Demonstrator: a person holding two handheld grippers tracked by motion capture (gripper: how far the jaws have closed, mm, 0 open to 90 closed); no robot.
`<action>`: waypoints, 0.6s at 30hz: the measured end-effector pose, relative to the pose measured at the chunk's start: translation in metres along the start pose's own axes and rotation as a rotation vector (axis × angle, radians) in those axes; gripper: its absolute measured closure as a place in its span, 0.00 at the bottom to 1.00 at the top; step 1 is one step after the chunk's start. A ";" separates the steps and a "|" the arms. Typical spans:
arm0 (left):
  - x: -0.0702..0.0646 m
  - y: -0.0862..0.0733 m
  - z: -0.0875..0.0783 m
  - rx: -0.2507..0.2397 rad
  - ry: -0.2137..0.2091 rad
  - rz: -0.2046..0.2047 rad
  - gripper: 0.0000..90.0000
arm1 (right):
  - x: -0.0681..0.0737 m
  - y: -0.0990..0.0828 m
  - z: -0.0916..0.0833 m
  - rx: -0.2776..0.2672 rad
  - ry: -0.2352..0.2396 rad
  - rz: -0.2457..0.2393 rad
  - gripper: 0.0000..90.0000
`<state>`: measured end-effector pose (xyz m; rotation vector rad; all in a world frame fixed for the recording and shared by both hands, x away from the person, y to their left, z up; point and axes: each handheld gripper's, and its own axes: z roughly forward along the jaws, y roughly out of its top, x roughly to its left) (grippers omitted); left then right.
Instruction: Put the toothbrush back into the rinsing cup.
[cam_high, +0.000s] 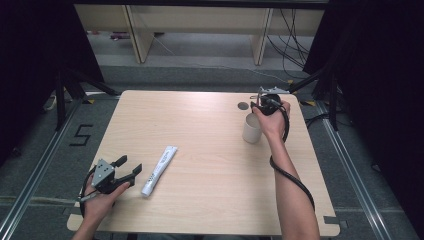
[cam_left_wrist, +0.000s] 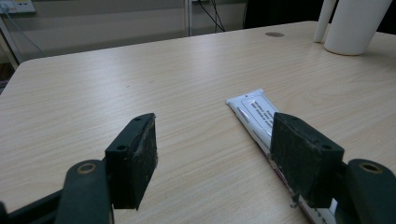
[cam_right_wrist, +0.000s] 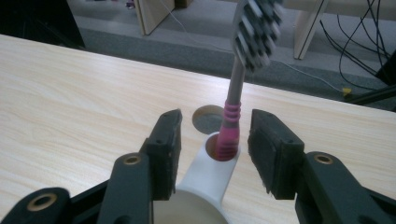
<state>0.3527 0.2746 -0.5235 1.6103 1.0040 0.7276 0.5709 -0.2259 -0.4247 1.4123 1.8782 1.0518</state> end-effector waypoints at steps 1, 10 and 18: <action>0.000 0.000 0.000 0.001 0.000 0.002 0.35 | 0.000 0.000 -0.001 0.004 0.000 0.003 0.58; 0.000 0.000 0.000 0.002 0.000 0.001 0.35 | -0.002 -0.003 -0.017 0.018 0.002 0.011 0.52; 0.000 0.000 0.000 0.002 0.000 0.001 0.35 | -0.007 -0.009 -0.034 0.041 0.018 0.008 0.49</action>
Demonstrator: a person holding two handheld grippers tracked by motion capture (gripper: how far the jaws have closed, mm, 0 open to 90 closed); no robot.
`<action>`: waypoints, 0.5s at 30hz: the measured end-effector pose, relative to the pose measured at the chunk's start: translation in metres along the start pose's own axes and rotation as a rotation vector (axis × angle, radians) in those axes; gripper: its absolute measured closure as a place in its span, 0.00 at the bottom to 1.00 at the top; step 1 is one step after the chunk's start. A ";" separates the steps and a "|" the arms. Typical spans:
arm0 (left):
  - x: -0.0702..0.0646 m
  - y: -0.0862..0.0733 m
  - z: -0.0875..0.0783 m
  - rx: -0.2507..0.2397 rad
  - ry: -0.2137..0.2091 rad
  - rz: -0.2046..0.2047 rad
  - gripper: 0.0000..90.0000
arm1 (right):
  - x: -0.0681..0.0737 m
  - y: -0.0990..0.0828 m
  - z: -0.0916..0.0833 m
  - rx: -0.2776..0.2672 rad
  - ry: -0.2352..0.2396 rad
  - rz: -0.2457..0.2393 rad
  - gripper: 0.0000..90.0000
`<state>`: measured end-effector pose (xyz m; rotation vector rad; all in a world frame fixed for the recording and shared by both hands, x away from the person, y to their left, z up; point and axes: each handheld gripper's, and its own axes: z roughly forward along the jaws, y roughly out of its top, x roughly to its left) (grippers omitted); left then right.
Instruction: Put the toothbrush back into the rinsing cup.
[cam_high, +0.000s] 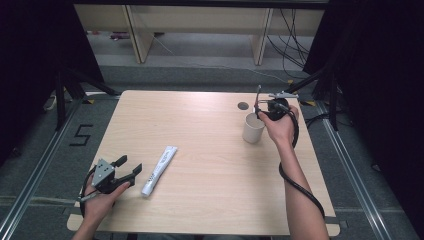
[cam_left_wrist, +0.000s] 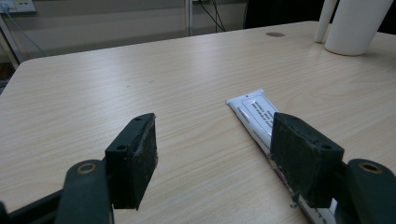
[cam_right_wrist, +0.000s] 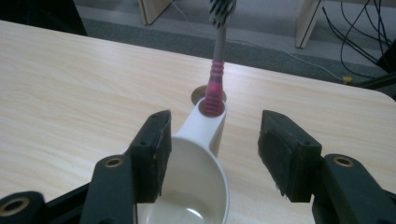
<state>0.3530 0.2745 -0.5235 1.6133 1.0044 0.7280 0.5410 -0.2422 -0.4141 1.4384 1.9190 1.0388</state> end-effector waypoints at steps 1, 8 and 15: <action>0.000 0.000 0.001 -0.007 -0.003 -0.002 0.35 | -0.001 -0.001 -0.002 0.006 0.001 -0.008 0.49; -0.001 0.001 0.000 0.002 0.004 0.002 0.35 | 0.000 -0.014 -0.019 0.007 0.005 0.019 0.48; -0.006 0.011 0.000 -0.011 -0.029 -0.019 0.35 | -0.008 -0.036 -0.039 0.017 -0.003 0.059 0.48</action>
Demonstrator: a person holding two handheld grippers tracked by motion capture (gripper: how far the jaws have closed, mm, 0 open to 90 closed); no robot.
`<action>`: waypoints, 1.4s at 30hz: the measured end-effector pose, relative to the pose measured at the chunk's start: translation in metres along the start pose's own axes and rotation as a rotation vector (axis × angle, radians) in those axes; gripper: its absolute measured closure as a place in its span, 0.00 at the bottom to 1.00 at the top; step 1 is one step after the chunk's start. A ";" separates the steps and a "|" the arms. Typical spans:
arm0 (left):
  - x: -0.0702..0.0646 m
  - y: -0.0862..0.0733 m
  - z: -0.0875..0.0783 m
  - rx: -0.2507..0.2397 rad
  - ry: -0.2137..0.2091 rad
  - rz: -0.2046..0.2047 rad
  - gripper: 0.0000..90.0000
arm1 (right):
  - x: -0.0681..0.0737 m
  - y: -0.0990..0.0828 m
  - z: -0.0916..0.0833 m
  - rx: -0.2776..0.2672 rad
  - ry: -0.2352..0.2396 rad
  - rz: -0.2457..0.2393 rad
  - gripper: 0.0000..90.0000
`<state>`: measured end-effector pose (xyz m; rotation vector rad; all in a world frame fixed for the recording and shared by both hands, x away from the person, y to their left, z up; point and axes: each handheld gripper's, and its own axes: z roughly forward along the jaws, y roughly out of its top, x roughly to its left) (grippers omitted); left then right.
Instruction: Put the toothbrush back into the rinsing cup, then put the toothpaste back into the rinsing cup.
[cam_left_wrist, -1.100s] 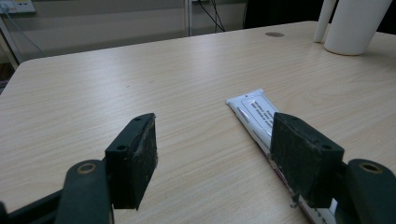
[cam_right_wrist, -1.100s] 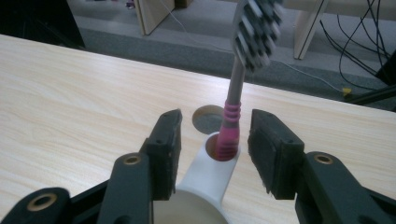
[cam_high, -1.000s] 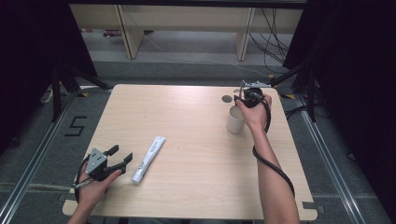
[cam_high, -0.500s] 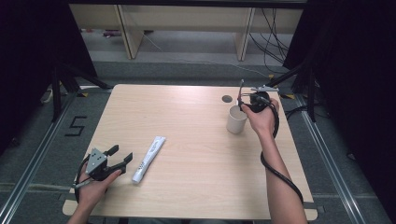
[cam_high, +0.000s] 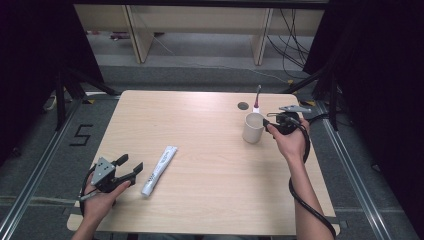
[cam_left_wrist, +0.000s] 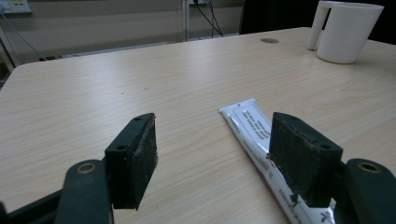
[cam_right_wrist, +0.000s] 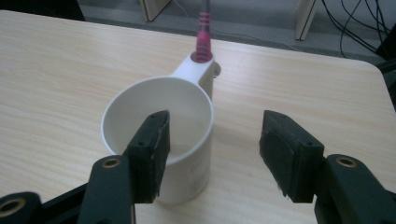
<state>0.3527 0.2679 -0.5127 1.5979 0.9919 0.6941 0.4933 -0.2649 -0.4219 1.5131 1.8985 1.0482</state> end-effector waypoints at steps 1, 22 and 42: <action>-0.001 0.001 0.000 0.004 -0.006 -0.002 0.35 | -0.002 -0.004 -0.001 -0.022 -0.001 -0.005 0.48; -0.017 0.029 0.031 0.211 -0.073 -0.051 0.39 | -0.017 -0.058 -0.030 -0.023 -0.023 0.004 0.48; -0.031 0.042 0.053 0.328 -0.078 -0.023 0.43 | -0.007 -0.081 -0.027 -0.103 -0.028 -0.016 0.48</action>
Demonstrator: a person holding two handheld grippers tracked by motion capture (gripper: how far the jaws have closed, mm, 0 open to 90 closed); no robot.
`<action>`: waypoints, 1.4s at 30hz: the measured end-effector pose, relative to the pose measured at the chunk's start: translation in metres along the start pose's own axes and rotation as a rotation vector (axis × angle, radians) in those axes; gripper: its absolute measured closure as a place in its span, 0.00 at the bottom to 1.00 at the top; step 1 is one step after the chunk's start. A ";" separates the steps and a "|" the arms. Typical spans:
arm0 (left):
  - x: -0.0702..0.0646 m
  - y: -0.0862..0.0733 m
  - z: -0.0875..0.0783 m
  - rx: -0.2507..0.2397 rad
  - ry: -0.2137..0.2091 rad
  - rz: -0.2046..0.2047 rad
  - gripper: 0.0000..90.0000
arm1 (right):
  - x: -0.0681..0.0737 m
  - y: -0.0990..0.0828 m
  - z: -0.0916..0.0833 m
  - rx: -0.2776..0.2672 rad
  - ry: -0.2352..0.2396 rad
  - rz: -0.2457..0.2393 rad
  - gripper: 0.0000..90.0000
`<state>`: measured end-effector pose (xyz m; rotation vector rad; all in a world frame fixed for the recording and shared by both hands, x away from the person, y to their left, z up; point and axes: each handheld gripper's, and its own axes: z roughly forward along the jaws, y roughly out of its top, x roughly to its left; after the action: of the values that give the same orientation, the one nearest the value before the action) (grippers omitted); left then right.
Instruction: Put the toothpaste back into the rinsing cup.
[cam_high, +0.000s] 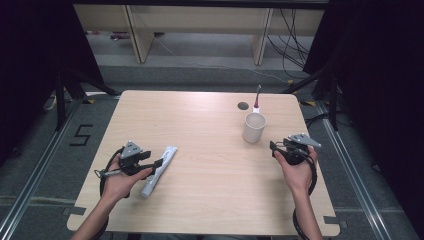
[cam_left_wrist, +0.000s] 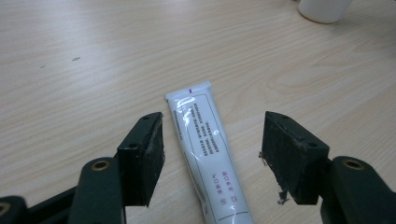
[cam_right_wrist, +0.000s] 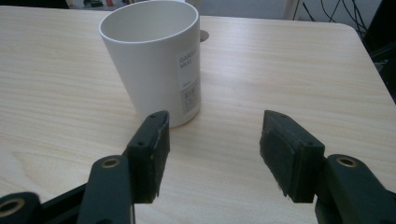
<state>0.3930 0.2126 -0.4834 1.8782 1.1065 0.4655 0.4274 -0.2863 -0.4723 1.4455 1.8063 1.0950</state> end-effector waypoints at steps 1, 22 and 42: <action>0.000 0.001 0.000 0.008 0.004 -0.001 0.43 | 0.000 -0.001 0.001 0.003 0.002 -0.016 0.48; -0.005 0.054 0.023 0.522 0.006 0.058 0.48 | 0.006 -0.003 -0.001 0.031 0.042 -0.005 0.48; -0.010 0.064 0.075 0.834 0.048 0.061 0.53 | 0.011 -0.002 -0.002 0.055 0.038 0.003 0.48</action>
<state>0.4712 0.1526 -0.4695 2.6263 1.4079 0.0639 0.4217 -0.2764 -0.4722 1.4694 1.8746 1.0885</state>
